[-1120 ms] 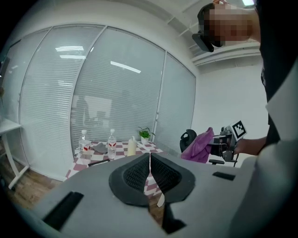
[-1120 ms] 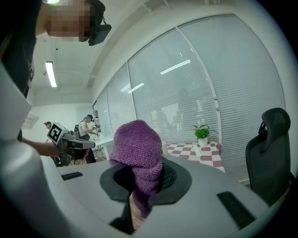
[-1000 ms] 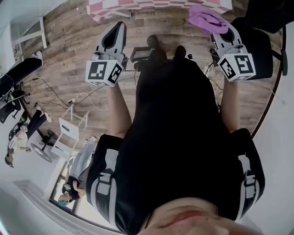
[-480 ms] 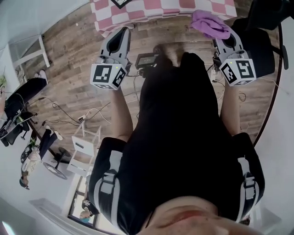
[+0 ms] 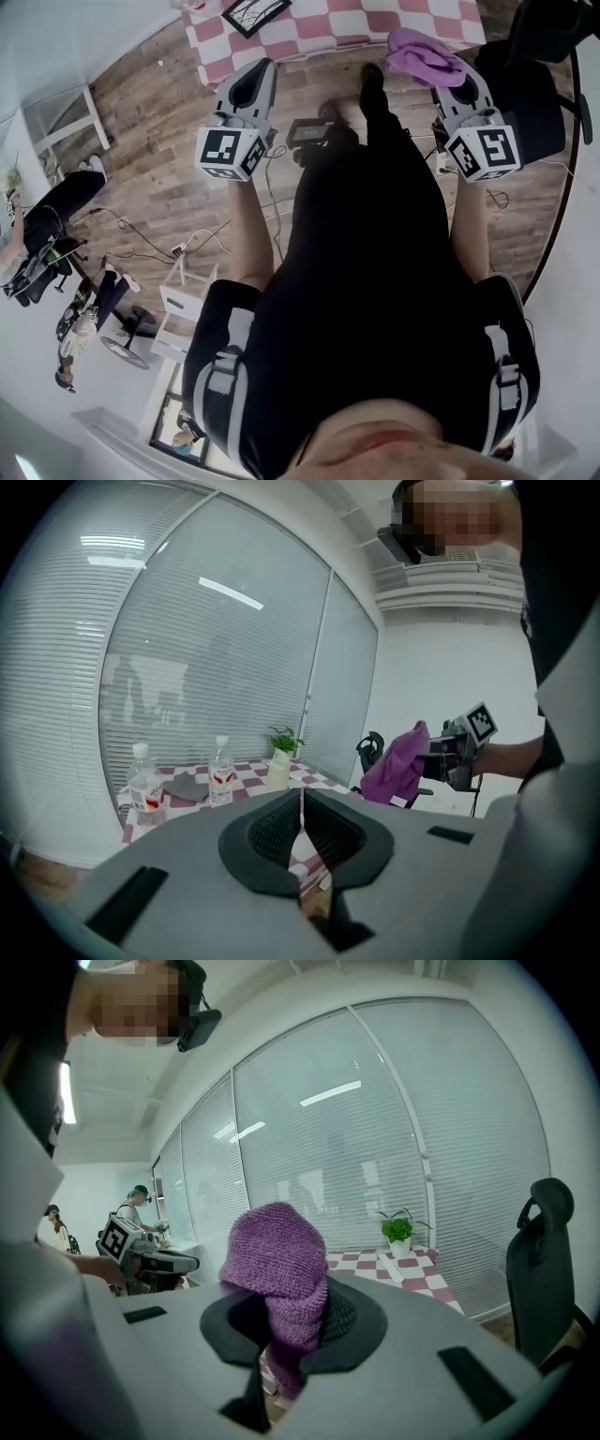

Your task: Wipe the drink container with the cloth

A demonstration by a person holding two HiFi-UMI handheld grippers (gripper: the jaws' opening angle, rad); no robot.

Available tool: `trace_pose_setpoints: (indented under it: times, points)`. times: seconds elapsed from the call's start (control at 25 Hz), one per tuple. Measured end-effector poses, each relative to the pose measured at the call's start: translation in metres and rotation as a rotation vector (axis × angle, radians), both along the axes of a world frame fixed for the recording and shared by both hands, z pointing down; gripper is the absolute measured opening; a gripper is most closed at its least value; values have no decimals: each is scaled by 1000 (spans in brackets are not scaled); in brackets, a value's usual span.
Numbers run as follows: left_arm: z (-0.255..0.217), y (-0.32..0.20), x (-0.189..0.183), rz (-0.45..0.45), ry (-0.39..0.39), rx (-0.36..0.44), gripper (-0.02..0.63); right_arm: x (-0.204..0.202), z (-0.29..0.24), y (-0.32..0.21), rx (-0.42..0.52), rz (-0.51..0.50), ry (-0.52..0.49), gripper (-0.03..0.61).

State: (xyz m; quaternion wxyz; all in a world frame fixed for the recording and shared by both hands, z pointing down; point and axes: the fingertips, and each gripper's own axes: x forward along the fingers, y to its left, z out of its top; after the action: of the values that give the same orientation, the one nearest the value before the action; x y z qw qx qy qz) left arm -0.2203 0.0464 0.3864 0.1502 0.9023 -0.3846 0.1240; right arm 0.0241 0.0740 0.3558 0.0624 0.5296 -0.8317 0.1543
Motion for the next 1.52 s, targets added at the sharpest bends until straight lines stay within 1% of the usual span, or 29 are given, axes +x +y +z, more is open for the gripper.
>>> trace_pose_setpoints:
  times: [0.12,0.16,0.2,0.24,0.36,0.44,0.56,0.68,0.88,1.12,1.36,1.52]
  points:
    - [0,-10,10,-4,-103,41,37,10,-1,-17,18,-28,-11,67]
    - [0,-14,11,-15,-130,45,37,13,-1,-24,24,-39,-19,67]
    - [-2,-20,13,-28,-137,43,37,16,-2,-32,30,-50,-27,67]
    - [-5,-25,16,-41,-124,39,37,20,-3,-41,38,-63,-34,67]
    - [-16,-43,28,-87,-52,22,37,30,-7,-69,63,-113,-39,67]
    - [-21,-54,35,-120,-29,19,37,36,-11,-85,81,-147,-38,67]
    - [-28,-63,44,-166,-16,29,37,42,-13,-100,97,-200,-45,67]
    - [-29,-68,53,-213,-8,35,37,50,-8,-112,95,-246,-48,69]
    - [-28,-73,66,-273,-21,43,37,55,-2,-127,90,-328,-31,69]
    - [-19,-80,74,-257,-15,14,37,56,1,-133,73,-341,-23,69]
    - [-7,-104,93,-215,50,-13,37,52,5,-136,61,-339,-4,71]
    - [3,-121,101,-182,46,-26,37,45,7,-136,47,-341,1,71]
